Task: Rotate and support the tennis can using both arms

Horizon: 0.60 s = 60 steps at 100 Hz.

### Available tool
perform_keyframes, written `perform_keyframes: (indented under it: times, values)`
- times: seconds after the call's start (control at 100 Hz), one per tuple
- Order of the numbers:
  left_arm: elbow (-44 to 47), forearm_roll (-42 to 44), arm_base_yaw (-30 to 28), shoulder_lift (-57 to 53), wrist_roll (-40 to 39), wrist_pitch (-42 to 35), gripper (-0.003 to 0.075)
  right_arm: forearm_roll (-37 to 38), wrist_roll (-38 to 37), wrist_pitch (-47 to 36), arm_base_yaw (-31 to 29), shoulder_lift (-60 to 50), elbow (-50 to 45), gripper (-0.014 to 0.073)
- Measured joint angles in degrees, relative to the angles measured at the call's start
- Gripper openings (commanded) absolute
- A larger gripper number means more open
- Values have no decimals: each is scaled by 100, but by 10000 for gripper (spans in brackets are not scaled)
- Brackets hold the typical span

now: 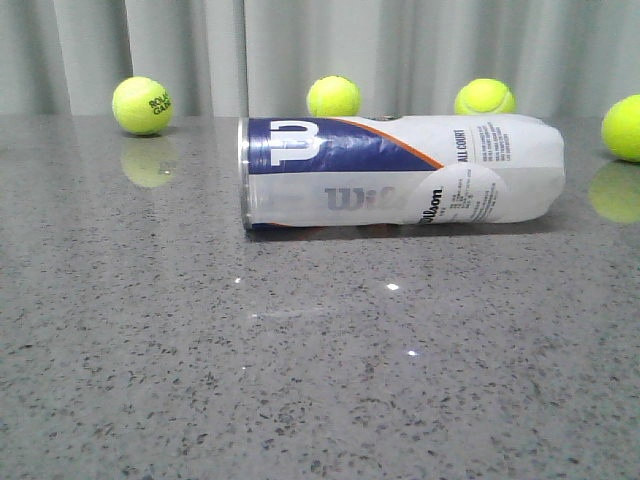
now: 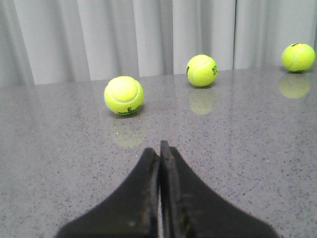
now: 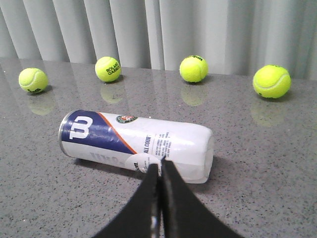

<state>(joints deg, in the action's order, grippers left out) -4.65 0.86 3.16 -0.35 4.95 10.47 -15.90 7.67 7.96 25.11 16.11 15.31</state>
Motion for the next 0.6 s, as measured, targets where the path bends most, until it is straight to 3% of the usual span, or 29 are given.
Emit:
perform_keyframes:
  times: [0.17,0.51,0.6]
  values:
    - [-758,0,0,254,0,603,-19,0,0,0,0,0,0,-59]
    - [-2073,-20,0,2204,0,2599,-18,0,0,0,0,0,0,-59]
    - [-2326,-20,0,2713,0,2862,29,0,0,0,0,0,0,-59]
